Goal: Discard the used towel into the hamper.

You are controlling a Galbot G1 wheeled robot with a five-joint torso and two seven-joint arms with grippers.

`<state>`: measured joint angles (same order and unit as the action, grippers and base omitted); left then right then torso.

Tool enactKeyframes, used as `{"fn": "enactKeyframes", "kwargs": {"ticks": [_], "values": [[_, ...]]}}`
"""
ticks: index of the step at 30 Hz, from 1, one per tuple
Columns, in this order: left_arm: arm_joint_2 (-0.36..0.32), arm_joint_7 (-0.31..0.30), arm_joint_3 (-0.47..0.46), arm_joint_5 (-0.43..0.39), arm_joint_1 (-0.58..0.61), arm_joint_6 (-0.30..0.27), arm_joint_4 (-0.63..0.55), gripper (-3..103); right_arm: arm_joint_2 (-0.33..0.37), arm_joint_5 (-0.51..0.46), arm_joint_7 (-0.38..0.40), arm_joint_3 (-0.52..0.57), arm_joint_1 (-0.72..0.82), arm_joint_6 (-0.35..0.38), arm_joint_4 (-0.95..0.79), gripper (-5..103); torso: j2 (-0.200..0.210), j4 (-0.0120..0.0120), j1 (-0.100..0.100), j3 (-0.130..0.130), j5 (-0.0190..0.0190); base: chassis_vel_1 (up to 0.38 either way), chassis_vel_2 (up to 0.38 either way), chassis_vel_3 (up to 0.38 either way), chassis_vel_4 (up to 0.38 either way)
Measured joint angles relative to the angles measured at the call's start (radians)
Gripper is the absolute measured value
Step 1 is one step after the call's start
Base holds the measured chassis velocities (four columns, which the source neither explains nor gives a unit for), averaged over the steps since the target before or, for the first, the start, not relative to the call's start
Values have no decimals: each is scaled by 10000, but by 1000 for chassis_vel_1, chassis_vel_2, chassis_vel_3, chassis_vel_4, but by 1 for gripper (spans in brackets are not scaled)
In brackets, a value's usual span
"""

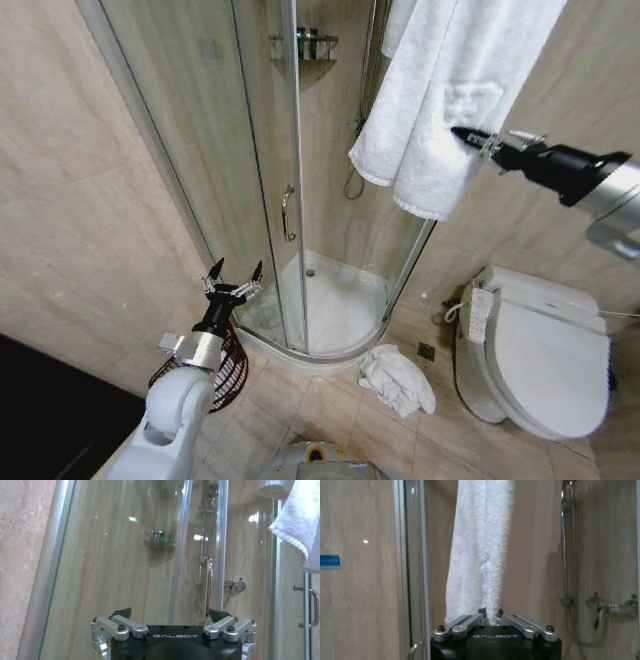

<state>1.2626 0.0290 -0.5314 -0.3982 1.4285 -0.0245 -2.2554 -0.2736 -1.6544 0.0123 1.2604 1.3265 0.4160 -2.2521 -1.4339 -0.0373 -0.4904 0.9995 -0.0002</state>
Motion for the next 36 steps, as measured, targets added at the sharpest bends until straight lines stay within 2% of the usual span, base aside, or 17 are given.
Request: {"fn": "enactKeyframes", "kwargs": {"ticks": [3, 13, 16, 24, 30, 36], "values": [[-1, 15, -22, -3, 29, 45, 23, 100, -376, 98, 301, 25, 147, 395, -541, 2, 0, 1, 0, 0, 1, 0, 0, 0, 0], [-39, 45, -216, -78, 59, 100, 41, 100, -1156, 268, 674, -88, 429, 914, -1378, 2, 0, 0, 0, 0, -1, 0, 0, 0, 0], [-35, 61, -271, -86, 89, 131, 51, 100, -1473, 632, 585, -171, 578, 969, -1528, 2, 0, 0, 0, 0, 4, 0, 0, 0, 0], [-33, 86, -269, -90, 70, 164, 121, 100, -2855, 1551, 433, -337, 1283, 1217, -2388, 2, 1, 1, 0, 1, 3, 0, 0, 0, 0], [-64, 109, -287, -121, 60, 183, 148, 100, -3483, 1900, 357, -304, 1705, 1306, -2519, 2, 2, 0, 0, 1, 0, 0, 0, 0, 0], [-67, 160, -277, -136, 62, 242, 228, 100, -4396, 2494, 90, -246, 2527, 1510, -2513, 2, 1, 0, 0, 1, 0, 0, 0, 0, 0]]}}
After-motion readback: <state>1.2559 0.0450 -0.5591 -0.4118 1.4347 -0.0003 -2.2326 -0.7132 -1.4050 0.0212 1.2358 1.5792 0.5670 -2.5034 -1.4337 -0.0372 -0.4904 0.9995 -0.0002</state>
